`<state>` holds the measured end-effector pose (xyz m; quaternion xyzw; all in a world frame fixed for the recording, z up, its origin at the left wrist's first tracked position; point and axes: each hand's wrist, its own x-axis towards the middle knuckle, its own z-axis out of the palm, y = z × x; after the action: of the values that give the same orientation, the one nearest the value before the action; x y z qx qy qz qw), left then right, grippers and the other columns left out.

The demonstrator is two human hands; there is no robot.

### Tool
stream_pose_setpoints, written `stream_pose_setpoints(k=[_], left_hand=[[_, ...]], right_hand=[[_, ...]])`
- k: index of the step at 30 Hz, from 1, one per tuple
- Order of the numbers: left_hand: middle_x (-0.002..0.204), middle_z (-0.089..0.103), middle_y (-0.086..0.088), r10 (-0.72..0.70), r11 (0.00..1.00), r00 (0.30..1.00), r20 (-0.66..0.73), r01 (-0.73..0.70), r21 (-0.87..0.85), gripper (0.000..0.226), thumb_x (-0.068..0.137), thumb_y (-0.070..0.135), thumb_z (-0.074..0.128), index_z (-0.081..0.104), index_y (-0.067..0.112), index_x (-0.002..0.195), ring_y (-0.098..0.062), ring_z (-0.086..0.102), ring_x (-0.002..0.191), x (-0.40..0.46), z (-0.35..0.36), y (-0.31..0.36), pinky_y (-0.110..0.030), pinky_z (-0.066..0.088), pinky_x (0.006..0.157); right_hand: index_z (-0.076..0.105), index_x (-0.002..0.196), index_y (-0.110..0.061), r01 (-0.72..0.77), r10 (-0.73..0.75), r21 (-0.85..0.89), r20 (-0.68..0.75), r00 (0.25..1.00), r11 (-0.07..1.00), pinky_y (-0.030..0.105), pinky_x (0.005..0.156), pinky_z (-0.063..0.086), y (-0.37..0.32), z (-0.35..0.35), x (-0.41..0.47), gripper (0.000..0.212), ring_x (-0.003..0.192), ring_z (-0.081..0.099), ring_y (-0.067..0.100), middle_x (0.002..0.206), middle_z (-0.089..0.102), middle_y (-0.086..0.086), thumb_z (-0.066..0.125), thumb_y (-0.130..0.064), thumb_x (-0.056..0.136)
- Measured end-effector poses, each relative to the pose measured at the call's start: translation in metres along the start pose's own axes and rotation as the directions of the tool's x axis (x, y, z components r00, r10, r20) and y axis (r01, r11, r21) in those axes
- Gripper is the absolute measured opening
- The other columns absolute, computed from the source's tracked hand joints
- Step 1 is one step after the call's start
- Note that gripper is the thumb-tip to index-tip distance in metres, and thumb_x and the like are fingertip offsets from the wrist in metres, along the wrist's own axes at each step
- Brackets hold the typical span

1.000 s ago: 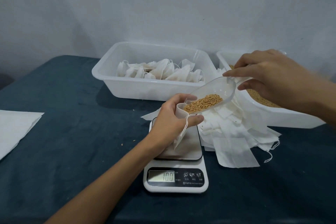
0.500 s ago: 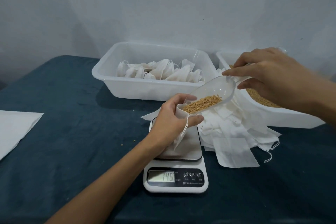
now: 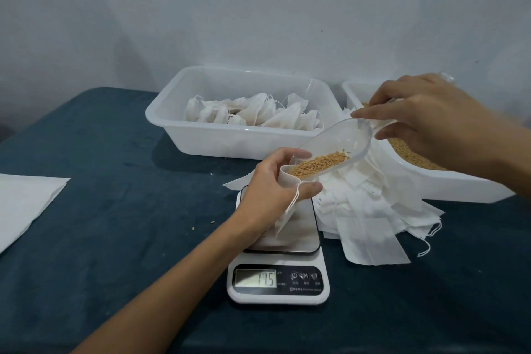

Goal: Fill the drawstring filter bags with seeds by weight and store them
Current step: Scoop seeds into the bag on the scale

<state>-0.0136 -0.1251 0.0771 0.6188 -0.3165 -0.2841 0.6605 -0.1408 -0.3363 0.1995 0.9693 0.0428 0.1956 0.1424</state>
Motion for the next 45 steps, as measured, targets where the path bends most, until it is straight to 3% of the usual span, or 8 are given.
stream_pose_setpoints(k=[8, 17, 24, 30, 35, 38, 41, 45], left_hand=[[0.132, 0.067, -0.003, 0.008, 1.000, 1.000, 0.006, -0.008, -0.018, 0.048, 0.080, 0.006, 0.087, 0.069, 0.028, 0.119, -0.020, 0.073, 0.111, 0.001, -0.001, -0.001, -0.048, 0.054, 0.106], [0.131, 0.067, -0.003, 0.021, 0.999, 1.000, 0.017, -0.021, -0.027, 0.049, 0.081, 0.005, 0.087, 0.068, 0.025, 0.121, -0.019, 0.074, 0.107, 0.002, -0.001, -0.004, -0.039, 0.058, 0.100], [0.134, 0.066, -0.005, 0.014, 0.999, 1.000, 0.021, -0.013, -0.043, 0.049, 0.081, 0.005, 0.087, 0.069, 0.025, 0.122, -0.022, 0.070, 0.116, 0.001, -0.001, -0.004, -0.045, 0.055, 0.105], [0.131, 0.069, -0.001, 0.024, 0.999, 0.999, 0.021, -0.023, -0.050, 0.051, 0.079, 0.008, 0.088, 0.067, 0.023, 0.124, -0.023, 0.071, 0.113, 0.001, -0.001, -0.004, -0.045, 0.056, 0.104], [0.113, 0.076, -0.002, 0.027, 0.999, 0.999, 0.024, -0.026, -0.044, 0.049, 0.082, 0.004, 0.085, 0.066, 0.022, 0.124, -0.020, 0.074, 0.104, 0.002, -0.002, -0.007, -0.035, 0.058, 0.095], [0.104, 0.075, -0.004, 0.052, 0.997, 0.998, 0.025, -0.051, -0.055, 0.047, 0.082, 0.000, 0.084, 0.066, 0.015, 0.124, -0.013, 0.071, 0.091, 0.003, -0.002, -0.006, -0.025, 0.056, 0.082], [0.104, 0.074, -0.005, 0.064, 0.997, 0.998, 0.018, -0.063, -0.045, 0.045, 0.082, -0.001, 0.084, 0.066, 0.012, 0.121, -0.010, 0.069, 0.088, 0.003, -0.002, -0.006, -0.022, 0.055, 0.077], [0.105, 0.074, -0.007, 0.072, 0.997, 0.997, 0.016, -0.071, -0.037, 0.046, 0.082, -0.001, 0.084, 0.065, 0.010, 0.122, -0.010, 0.069, 0.089, 0.004, -0.001, -0.006, -0.023, 0.057, 0.080]], right_hand=[[0.074, 0.119, -0.018, -0.005, 0.005, 0.000, 0.006, 1.000, 1.000, 0.044, 0.086, 0.039, -0.001, -0.001, 0.000, 0.044, 0.090, 0.061, 0.034, 0.099, 0.067, 0.002, 0.082, -0.004, 0.078], [0.074, 0.120, -0.019, -0.018, 0.018, -0.001, 0.025, 1.000, 1.000, 0.045, 0.086, 0.041, 0.000, -0.001, -0.001, 0.046, 0.090, 0.061, 0.034, 0.098, 0.067, 0.002, 0.083, -0.004, 0.078], [0.074, 0.121, -0.017, -0.042, 0.042, 0.011, 0.052, 0.998, 0.999, 0.045, 0.087, 0.040, -0.004, -0.006, 0.000, 0.044, 0.090, 0.060, 0.035, 0.098, 0.067, 0.004, 0.081, -0.003, 0.079], [0.073, 0.123, -0.021, -0.168, 0.155, 0.134, 0.108, 0.982, 0.977, 0.036, 0.085, 0.036, -0.002, 0.001, -0.004, 0.041, 0.099, 0.059, 0.028, 0.106, 0.067, -0.002, 0.078, -0.008, 0.085], [0.071, 0.123, -0.028, -0.303, 0.246, 0.293, 0.215, 0.945, 0.907, 0.024, 0.083, 0.039, 0.001, 0.010, -0.012, 0.037, 0.093, 0.051, 0.000, 0.099, 0.056, -0.022, 0.073, -0.012, 0.090], [0.073, 0.119, -0.021, -0.335, 0.278, 0.356, 0.200, 0.939, 0.872, 0.003, 0.082, 0.034, 0.003, 0.011, -0.015, 0.034, 0.092, 0.053, -0.014, 0.102, 0.063, -0.014, 0.074, -0.008, 0.088], [0.073, 0.116, -0.021, -0.348, 0.295, 0.379, 0.192, 0.936, 0.858, 0.000, 0.081, 0.034, 0.006, 0.010, -0.020, 0.033, 0.090, 0.055, -0.010, 0.103, 0.065, -0.010, 0.075, -0.005, 0.087], [0.073, 0.118, -0.018, -0.340, 0.292, 0.387, 0.179, 0.939, 0.857, 0.000, 0.081, 0.034, 0.008, 0.009, -0.023, 0.033, 0.096, 0.055, -0.016, 0.102, 0.065, -0.011, 0.075, -0.007, 0.086]])
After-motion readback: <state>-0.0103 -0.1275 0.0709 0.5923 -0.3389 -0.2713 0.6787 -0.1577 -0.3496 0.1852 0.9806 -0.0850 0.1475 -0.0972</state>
